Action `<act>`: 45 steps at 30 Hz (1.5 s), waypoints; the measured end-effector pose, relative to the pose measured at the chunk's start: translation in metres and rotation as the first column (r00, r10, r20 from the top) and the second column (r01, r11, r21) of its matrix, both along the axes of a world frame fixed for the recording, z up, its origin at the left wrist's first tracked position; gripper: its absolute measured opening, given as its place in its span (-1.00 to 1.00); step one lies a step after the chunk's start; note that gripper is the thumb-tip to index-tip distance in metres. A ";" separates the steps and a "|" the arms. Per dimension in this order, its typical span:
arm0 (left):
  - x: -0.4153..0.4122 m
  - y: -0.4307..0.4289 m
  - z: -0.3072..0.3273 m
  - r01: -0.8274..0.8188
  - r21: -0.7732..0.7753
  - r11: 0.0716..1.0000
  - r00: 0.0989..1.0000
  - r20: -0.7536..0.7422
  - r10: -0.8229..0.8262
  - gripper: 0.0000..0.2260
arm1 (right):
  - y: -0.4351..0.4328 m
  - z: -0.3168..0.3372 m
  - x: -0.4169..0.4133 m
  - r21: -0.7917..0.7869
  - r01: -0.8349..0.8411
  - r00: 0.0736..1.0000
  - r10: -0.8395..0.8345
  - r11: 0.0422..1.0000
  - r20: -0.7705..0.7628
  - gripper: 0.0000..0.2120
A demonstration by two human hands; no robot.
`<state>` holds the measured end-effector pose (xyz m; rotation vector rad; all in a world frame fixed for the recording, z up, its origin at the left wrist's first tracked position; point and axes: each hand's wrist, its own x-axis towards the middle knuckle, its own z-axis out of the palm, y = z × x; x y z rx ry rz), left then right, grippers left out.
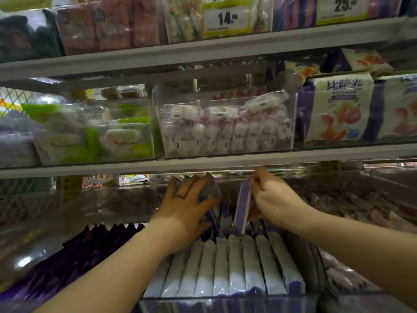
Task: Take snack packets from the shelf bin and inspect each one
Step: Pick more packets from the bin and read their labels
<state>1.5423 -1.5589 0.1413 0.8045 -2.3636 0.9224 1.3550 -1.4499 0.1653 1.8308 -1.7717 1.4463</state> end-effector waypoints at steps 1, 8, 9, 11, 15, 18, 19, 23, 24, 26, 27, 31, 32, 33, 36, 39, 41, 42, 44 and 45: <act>0.003 0.008 0.001 0.039 -0.041 0.998 0.999 -0.003 -0.040 -0.43 | 0.007 0.000 0.000 -0.035 -0.014 0.999 0.015 0.999 0.033 -0.88; 0.013 0.044 -0.009 0.043 0.022 0.999 0.988 -0.149 -0.039 -0.55 | 0.061 -0.011 0.005 -0.218 -0.041 0.990 0.069 0.975 0.125 -0.85; 0.015 0.050 -0.012 0.063 0.036 0.997 0.982 -0.182 -0.055 -0.58 | 0.069 -0.015 0.007 -0.247 -0.052 0.985 0.091 0.968 0.147 -0.85; 0.015 0.067 -0.020 0.196 0.074 0.978 0.939 -0.303 -0.165 -0.66 | 0.086 -0.027 0.013 -0.318 -0.092 0.969 0.158 0.944 0.190 -0.84; 0.014 0.113 -0.042 0.481 0.235 0.844 0.713 -0.665 -0.221 -0.83 | 0.119 -0.065 0.035 -0.411 -0.178 0.934 0.286 0.894 0.216 -0.81; 0.012 0.145 -0.058 0.685 0.470 0.556 0.572 -0.820 -0.013 -0.65 | 0.136 -0.098 0.051 -0.403 -0.227 0.928 0.322 0.887 0.187 -0.80; 0.012 0.154 -0.063 0.751 0.521 0.405 0.535 -0.840 0.088 -0.62 | 0.143 -0.108 0.056 -0.394 -0.250 0.922 0.342 0.884 0.181 -0.82; 0.024 0.178 -0.087 0.892 0.439 -0.109 0.451 -0.841 0.298 -0.62 | 0.163 -0.147 0.068 -0.339 -0.386 0.867 0.463 0.858 0.183 -0.78; 0.028 0.181 -0.096 0.907 0.387 -0.164 0.420 -0.855 0.306 -0.67 | 0.169 -0.159 0.069 -0.303 -0.407 0.866 0.470 0.862 0.174 -0.80; 0.033 0.185 -0.112 0.918 0.343 -0.199 0.390 -0.874 0.291 -0.74 | 0.175 -0.178 0.069 -0.248 -0.431 0.867 0.475 0.868 0.153 -0.90; 0.035 0.187 -0.120 0.918 0.346 -0.195 0.391 -0.877 0.281 -0.72 | 0.177 -0.187 0.069 -0.246 -0.431 0.865 0.476 0.868 0.162 -0.93; 0.047 0.190 -0.150 0.889 0.416 -0.190 0.454 -0.852 0.259 -0.56 | 0.179 -0.207 0.070 -0.310 -0.433 0.730 0.531 0.847 0.431 -0.87; 0.050 0.191 -0.156 0.871 0.449 -0.197 0.488 -0.837 0.249 -0.53 | 0.177 -0.210 0.071 -0.292 -0.415 0.698 0.507 0.862 0.506 -0.85; 0.052 0.192 -0.162 0.850 0.489 -0.198 0.525 -0.818 0.234 -0.51 | 0.173 -0.211 0.071 -0.239 -0.404 0.681 0.465 0.883 0.565 -0.78; 0.054 0.191 -0.181 0.777 0.598 -0.197 0.629 -0.750 0.203 -0.53 | 0.161 -0.219 0.072 -0.046 -0.453 0.651 0.365 0.890 0.666 -0.64; 0.052 0.188 -0.202 0.761 0.602 -0.243 0.648 -0.727 0.227 -0.54 | 0.151 -0.232 0.072 0.023 -0.497 0.622 0.338 0.868 0.706 -0.77; 0.049 0.184 -0.216 0.771 0.584 -0.256 0.637 -0.720 0.277 -0.55 | 0.145 -0.242 0.069 0.050 -0.505 0.597 0.307 0.862 0.741 -0.81; 0.048 0.182 -0.222 0.773 0.581 -0.254 0.634 -0.715 0.294 -0.59 | 0.142 -0.247 0.068 0.069 -0.511 0.584 0.288 0.857 0.759 -0.81; 0.044 0.178 -0.234 0.781 0.583 -0.224 0.624 -0.719 0.306 -0.71 | 0.138 -0.257 0.065 0.117 -0.518 0.585 0.251 0.847 0.771 -0.81; 0.042 0.177 -0.238 0.791 0.580 -0.193 0.610 -0.730 0.308 -0.73 | 0.136 -0.262 0.064 0.141 -0.520 0.597 0.240 0.843 0.765 -0.81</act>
